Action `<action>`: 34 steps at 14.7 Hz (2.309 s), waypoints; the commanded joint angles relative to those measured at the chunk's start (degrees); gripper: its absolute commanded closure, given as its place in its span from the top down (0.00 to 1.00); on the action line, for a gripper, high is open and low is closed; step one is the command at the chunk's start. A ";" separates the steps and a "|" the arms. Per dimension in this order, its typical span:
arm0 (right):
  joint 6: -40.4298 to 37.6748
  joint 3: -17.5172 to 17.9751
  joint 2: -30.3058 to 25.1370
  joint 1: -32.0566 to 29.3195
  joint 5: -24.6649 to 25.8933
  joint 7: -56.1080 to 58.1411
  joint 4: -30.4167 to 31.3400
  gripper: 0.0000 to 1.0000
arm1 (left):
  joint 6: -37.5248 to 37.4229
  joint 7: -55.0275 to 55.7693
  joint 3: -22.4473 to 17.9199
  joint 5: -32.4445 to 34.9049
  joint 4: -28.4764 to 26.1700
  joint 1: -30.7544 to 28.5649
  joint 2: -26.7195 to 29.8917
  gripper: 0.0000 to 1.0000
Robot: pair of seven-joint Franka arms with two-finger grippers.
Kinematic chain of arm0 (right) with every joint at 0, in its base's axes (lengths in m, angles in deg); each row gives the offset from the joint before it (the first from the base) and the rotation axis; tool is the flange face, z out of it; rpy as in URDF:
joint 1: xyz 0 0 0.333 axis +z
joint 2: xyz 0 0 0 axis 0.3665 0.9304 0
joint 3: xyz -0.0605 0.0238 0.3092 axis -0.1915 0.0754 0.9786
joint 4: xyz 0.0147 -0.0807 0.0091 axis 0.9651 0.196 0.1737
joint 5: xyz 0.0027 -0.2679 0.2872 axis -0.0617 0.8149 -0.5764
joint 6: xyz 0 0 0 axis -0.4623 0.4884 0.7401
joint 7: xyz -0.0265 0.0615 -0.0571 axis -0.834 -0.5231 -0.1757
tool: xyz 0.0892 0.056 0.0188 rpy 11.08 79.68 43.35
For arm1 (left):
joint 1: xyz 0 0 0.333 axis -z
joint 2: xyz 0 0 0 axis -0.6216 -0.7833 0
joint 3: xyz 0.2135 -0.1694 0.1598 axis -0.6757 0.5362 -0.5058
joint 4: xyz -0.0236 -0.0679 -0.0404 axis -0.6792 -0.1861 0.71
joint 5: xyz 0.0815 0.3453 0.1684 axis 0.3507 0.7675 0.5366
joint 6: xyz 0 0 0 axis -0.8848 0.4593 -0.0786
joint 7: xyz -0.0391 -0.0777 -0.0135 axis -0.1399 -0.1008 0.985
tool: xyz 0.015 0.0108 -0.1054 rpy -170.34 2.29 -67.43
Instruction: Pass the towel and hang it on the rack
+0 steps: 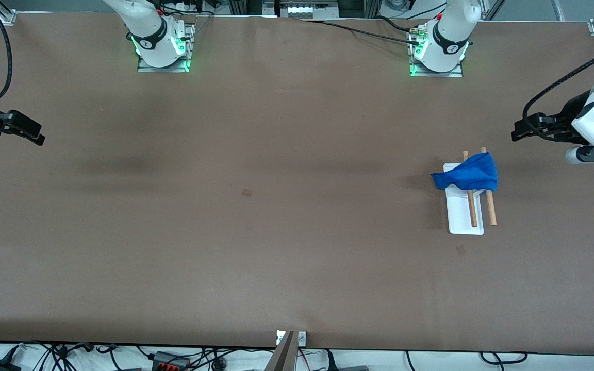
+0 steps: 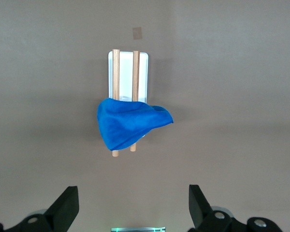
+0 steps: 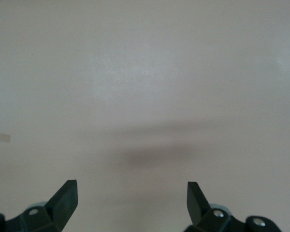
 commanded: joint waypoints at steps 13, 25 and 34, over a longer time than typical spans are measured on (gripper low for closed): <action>-2.79 2.53 0.18 -2.12 0.06 2.27 -0.88 1.00 | 1.23 -2.64 0.69 0.11 -6.50 -3.25 5.60 1.00; 1.34 2.53 -0.87 -1.60 0.06 2.27 2.98 1.00 | -1.31 -5.63 1.12 0.81 -3.25 -2.37 2.78 1.00; -1.29 2.61 -1.83 -1.51 -0.73 2.44 2.81 1.00 | -2.46 -5.72 2.00 0.73 -2.98 -2.37 2.96 1.00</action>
